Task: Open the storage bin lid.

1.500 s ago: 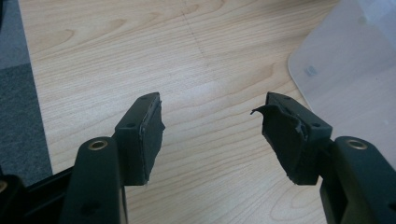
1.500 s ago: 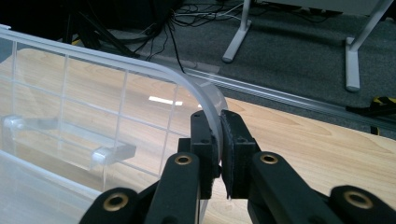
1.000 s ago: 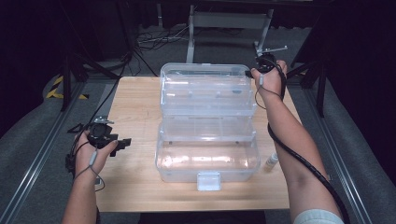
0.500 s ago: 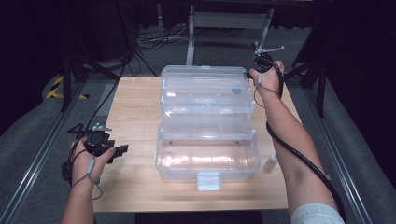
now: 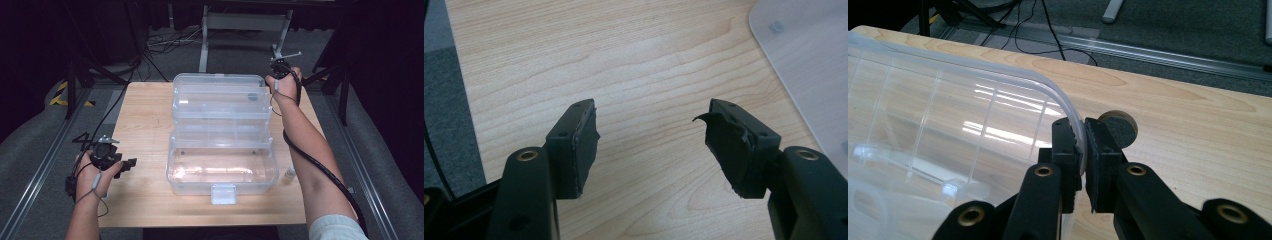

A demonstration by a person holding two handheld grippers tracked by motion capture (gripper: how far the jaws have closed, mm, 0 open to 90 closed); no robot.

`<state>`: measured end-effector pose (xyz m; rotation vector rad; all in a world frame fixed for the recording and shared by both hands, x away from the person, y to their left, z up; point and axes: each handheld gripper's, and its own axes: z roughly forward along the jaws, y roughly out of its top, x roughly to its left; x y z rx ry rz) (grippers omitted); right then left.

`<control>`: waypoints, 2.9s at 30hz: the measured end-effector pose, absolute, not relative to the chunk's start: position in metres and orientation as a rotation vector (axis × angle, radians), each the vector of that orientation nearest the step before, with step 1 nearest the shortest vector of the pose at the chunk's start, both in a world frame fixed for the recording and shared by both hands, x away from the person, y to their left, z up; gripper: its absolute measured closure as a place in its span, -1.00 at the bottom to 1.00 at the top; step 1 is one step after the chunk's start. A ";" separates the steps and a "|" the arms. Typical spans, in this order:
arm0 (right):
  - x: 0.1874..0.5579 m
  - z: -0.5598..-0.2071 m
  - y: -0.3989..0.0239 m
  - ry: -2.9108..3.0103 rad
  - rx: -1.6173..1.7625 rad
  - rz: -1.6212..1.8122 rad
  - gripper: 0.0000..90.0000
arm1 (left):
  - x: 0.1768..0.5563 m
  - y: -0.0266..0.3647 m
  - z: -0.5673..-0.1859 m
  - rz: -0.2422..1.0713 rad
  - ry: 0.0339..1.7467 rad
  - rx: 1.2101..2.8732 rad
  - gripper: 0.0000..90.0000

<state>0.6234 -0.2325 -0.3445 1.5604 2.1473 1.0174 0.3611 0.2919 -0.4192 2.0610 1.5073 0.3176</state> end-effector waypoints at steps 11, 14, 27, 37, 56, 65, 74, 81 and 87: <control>0.627 -0.350 -0.233 2.161 1.569 1.013 0.88 | 0.362 0.291 -0.421 0.311 1.497 2.075 -0.18; 0.628 -0.352 -0.233 2.161 1.580 1.013 0.88 | 0.362 0.292 -0.421 0.313 1.495 2.078 -0.18; 0.632 -0.361 -0.234 2.167 1.603 1.016 0.87 | 0.362 0.293 -0.421 0.308 1.499 2.069 -0.18; 0.633 -0.364 -0.234 2.167 1.618 1.022 0.87 | 0.363 0.293 -0.421 0.303 1.496 2.070 -0.18; 0.619 -0.344 -0.252 2.084 1.588 1.122 0.43 | 0.374 0.287 -0.415 0.294 1.465 2.075 -0.18; 0.596 -0.324 -0.274 2.043 1.558 1.168 0.39 | 0.390 0.280 -0.407 0.279 1.421 2.075 -0.19; 0.566 -0.309 -0.303 2.012 1.545 1.182 0.33 | 0.407 0.274 -0.399 0.276 1.382 2.070 -0.20; 0.545 -0.299 -0.316 2.012 1.518 1.193 0.31 | 0.416 0.266 -0.400 0.262 1.360 2.078 -0.19; 0.529 -0.293 -0.321 2.022 1.490 1.195 0.29 | 0.419 0.260 -0.398 0.259 1.343 2.081 -0.19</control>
